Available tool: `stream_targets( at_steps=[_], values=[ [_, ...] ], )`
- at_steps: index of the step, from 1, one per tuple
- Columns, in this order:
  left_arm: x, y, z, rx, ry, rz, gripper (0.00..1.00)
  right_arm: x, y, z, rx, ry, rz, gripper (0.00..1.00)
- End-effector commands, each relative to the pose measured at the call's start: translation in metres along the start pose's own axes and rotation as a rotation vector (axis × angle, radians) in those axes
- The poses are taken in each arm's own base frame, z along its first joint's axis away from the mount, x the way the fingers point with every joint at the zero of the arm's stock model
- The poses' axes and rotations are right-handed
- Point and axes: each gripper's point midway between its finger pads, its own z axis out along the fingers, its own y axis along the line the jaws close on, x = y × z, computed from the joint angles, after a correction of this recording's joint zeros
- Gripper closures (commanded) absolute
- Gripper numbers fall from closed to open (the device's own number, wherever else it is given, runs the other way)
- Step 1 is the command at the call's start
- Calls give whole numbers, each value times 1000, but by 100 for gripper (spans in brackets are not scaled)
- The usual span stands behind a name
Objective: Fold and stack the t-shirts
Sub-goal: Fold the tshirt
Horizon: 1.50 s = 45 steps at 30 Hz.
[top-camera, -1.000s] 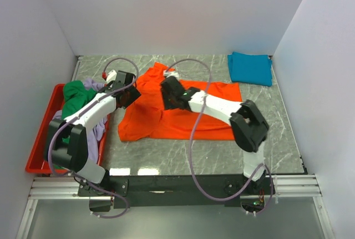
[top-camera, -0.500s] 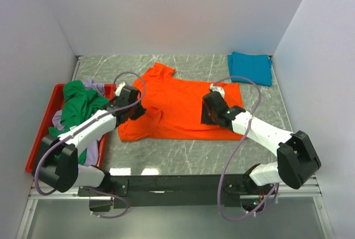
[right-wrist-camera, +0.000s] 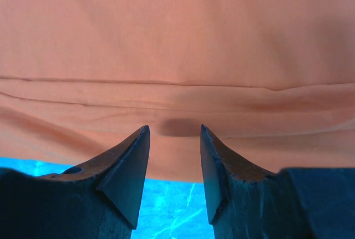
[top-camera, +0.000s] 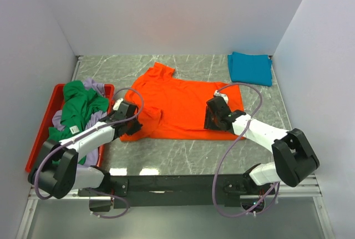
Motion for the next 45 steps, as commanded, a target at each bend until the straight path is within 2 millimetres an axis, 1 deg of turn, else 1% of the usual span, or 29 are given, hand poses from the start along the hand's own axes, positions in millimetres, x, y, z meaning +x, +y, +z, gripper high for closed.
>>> stream_targets(
  at_steps=[1,6,11,12,13,14,17,20,21,24,25,27,28,31,32,34,35,37,38,42,45],
  values=[
    [-6,-4,-3,31,-37,-22,99,-7,3,5,-9,-13,12,52],
    [1,10,0,0,-34,-17,99,-5,0,8,-2,-12,15,52],
    [7,22,0,-25,-30,-21,99,-4,-3,14,15,13,20,56],
    [8,23,0,-26,-32,-24,99,-8,-1,14,12,11,23,57],
    [8,24,0,-28,-32,-24,99,-4,-2,17,17,33,13,57],
    [8,26,0,-31,-34,-25,99,-4,-3,18,24,36,10,57],
    [9,29,-1,-40,-35,-23,99,-6,-3,19,29,35,13,57],
    [9,31,-1,-44,-36,-22,99,-11,-9,18,48,22,20,55],
    [10,32,0,-48,-34,-21,99,-16,-10,17,53,13,24,55],
    [11,35,-1,-52,-34,-22,99,-25,-25,16,77,5,53,54],
    [11,34,-2,-47,-35,-21,99,-32,-35,14,91,-4,80,54],
    [11,34,-3,-40,-38,-25,99,-37,-43,13,104,-8,104,54],
    [11,34,-3,-38,-34,-25,99,-41,-55,12,129,-13,133,54],
    [10,32,-6,-31,-37,-23,99,-49,-74,5,159,-34,188,54],
    [9,31,-7,-23,-42,-23,99,-53,-87,4,181,-45,227,54],
    [8,30,-9,-17,-44,-20,99,-59,-100,-3,196,-62,264,54],
    [7,27,-10,-7,-45,-20,99,-64,-113,-6,219,-73,304,54],
    [8,26,-11,0,-39,-14,99,-66,-127,-11,251,-78,333,53],
    [7,24,-12,9,-38,-13,99,-68,-138,-14,272,-83,356,53],
    [7,22,-14,24,-37,-9,99,-68,-157,-20,326,-101,411,53],
    [9,20,-13,32,-30,-5,99,-63,-158,-16,328,-84,415,53]
  ],
)
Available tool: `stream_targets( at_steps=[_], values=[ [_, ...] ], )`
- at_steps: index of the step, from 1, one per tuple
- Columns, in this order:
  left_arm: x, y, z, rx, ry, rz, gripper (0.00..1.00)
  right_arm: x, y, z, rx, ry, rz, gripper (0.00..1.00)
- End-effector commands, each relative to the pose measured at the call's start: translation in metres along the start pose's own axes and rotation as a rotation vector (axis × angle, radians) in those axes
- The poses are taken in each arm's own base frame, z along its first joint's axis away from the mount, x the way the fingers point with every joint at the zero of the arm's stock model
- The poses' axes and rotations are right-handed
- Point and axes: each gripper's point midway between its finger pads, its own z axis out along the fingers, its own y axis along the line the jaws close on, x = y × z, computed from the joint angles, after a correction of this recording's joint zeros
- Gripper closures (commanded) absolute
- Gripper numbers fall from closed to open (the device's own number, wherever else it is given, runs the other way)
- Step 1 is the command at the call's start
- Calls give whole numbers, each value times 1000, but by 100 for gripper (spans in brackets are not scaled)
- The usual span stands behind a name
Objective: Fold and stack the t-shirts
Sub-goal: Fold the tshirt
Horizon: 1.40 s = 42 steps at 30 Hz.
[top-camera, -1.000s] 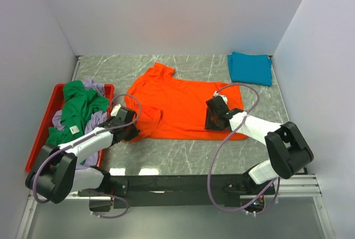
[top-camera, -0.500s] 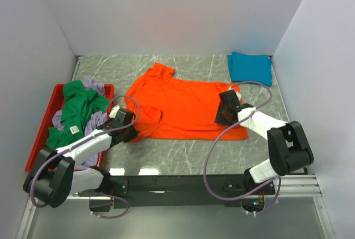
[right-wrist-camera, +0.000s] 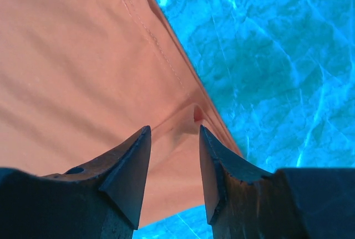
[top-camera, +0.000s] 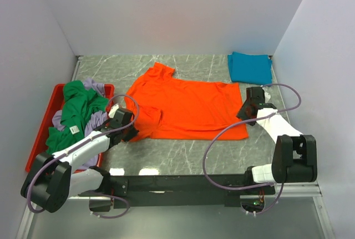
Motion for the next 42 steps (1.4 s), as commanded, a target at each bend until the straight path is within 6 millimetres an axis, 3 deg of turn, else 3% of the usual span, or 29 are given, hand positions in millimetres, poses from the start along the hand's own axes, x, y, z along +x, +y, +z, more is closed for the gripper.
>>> stream_targets(
  at_steps=[1,5,9,14,17,18,21,24,31,36,42],
  values=[
    [-2,-6,-3,34,1,14,99,-11,2,-6,-2,-28,16,53],
    [-1,-9,-2,49,6,11,99,-8,8,0,-21,-5,29,53],
    [-2,-12,-3,59,7,2,99,-7,8,8,-4,11,26,62],
    [-4,-16,-3,64,5,2,99,-7,5,15,-4,26,44,64],
    [-5,-16,-3,61,2,0,99,-5,5,19,-5,34,44,72],
    [-4,-15,-3,58,3,1,99,-5,3,21,-1,40,47,81],
    [-5,-13,-2,46,-1,3,99,-9,1,24,10,39,60,95],
    [-4,-9,0,32,-3,-1,99,-18,0,24,8,33,77,100],
    [0,-1,5,3,7,-13,99,-34,-1,26,14,25,109,100],
    [2,2,7,-7,9,-11,99,-30,3,35,6,51,107,97],
    [-1,-2,4,10,2,-9,99,-31,2,37,15,55,104,62]
  ],
)
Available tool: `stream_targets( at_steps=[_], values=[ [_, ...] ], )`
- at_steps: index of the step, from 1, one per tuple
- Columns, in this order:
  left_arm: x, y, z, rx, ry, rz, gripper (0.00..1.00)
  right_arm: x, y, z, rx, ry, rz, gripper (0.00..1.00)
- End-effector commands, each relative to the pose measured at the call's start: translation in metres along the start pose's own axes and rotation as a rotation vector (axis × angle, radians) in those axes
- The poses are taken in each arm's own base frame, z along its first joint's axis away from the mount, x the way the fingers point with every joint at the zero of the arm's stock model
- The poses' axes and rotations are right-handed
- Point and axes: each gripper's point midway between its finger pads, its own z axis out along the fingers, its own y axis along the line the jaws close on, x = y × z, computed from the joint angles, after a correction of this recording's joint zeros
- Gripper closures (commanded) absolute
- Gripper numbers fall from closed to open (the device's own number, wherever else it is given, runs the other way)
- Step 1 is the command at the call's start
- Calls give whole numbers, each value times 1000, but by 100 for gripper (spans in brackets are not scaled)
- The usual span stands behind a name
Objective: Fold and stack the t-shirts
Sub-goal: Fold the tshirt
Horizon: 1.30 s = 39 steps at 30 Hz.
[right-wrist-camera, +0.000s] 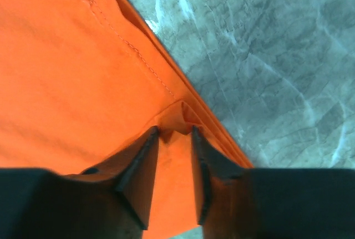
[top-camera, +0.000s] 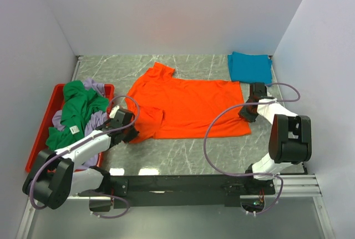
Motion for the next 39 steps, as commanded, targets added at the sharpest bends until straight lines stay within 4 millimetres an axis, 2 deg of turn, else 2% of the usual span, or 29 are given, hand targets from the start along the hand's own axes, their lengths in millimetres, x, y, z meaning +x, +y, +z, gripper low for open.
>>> stream_targets(
  at_steps=[1,3,5,7,10,13,18,19,22,26,30,32,33,39],
  values=[
    [-11,-9,-4,31,-39,-4,99,-25,9,-7,-18,-58,7,58],
    [-14,-11,-7,33,-46,-4,99,-28,10,-17,-23,-74,8,54],
    [-22,-21,-16,66,-65,-7,98,-33,13,-33,-55,-109,15,52],
    [-32,-37,-26,117,-86,-16,93,-30,23,-44,-97,-126,0,49],
    [-46,-62,-35,181,-107,-28,90,-23,42,-60,-154,-137,-32,48],
    [-54,-90,-31,221,-93,-33,91,-5,72,-66,-213,-125,-92,47],
    [-54,-132,-11,258,-55,-22,93,19,92,-49,-251,-56,-108,47],
    [-45,-133,0,243,-22,-9,94,26,91,-43,-250,-36,-99,47],
    [-38,-143,17,251,0,-4,95,32,88,-31,-239,-23,-77,45],
    [-29,-135,39,218,15,-3,96,37,78,-18,-229,-5,-23,43],
    [-14,-106,58,129,34,-4,99,48,54,-7,-189,21,46,41],
    [-10,-96,62,95,37,-13,99,48,48,-8,-189,14,78,36],
    [-8,-86,66,62,32,-15,99,51,38,-5,-168,23,102,35],
    [2,-59,65,-11,40,-21,99,67,22,-8,-149,77,164,31]
  ],
)
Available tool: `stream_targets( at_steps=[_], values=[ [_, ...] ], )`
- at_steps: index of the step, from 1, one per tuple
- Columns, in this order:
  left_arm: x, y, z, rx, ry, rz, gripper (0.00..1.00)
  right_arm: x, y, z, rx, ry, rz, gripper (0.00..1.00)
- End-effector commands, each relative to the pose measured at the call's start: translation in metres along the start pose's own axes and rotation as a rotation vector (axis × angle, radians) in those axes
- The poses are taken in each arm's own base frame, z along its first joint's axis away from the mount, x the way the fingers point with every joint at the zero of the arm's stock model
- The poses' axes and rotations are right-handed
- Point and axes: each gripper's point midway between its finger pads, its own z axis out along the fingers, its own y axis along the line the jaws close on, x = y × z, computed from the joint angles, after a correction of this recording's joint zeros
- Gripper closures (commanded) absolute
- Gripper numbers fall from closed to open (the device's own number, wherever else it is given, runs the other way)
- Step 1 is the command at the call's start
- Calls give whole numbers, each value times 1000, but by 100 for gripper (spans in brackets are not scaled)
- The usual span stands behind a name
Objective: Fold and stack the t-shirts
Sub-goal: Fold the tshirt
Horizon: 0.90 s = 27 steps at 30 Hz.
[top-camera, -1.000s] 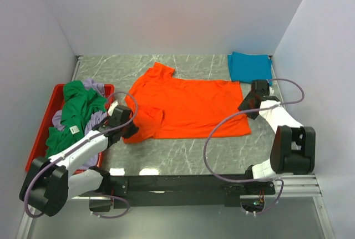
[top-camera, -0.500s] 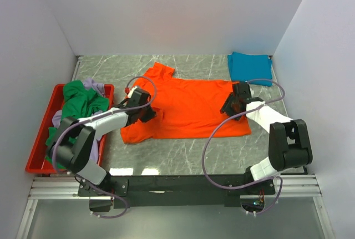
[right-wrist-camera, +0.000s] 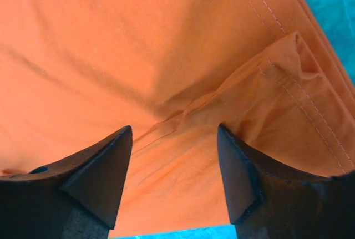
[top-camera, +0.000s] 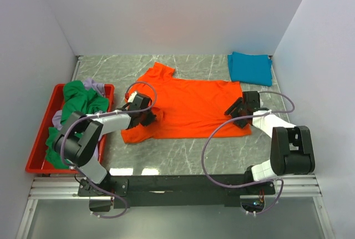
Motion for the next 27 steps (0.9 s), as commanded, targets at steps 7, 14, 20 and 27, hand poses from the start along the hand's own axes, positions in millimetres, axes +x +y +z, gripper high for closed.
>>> stream_targets(
  at_steps=[7,14,20,27],
  values=[
    [22,65,-19,-144,6,-15,99,40,-47,-18,112,80,93,26],
    [39,91,-40,-148,23,-34,99,73,-69,-32,111,135,110,25],
    [44,105,-60,-132,14,-47,99,88,-82,-48,92,119,115,25],
    [3,56,-79,-57,-77,3,86,50,-42,-72,-26,23,69,25]
  ],
)
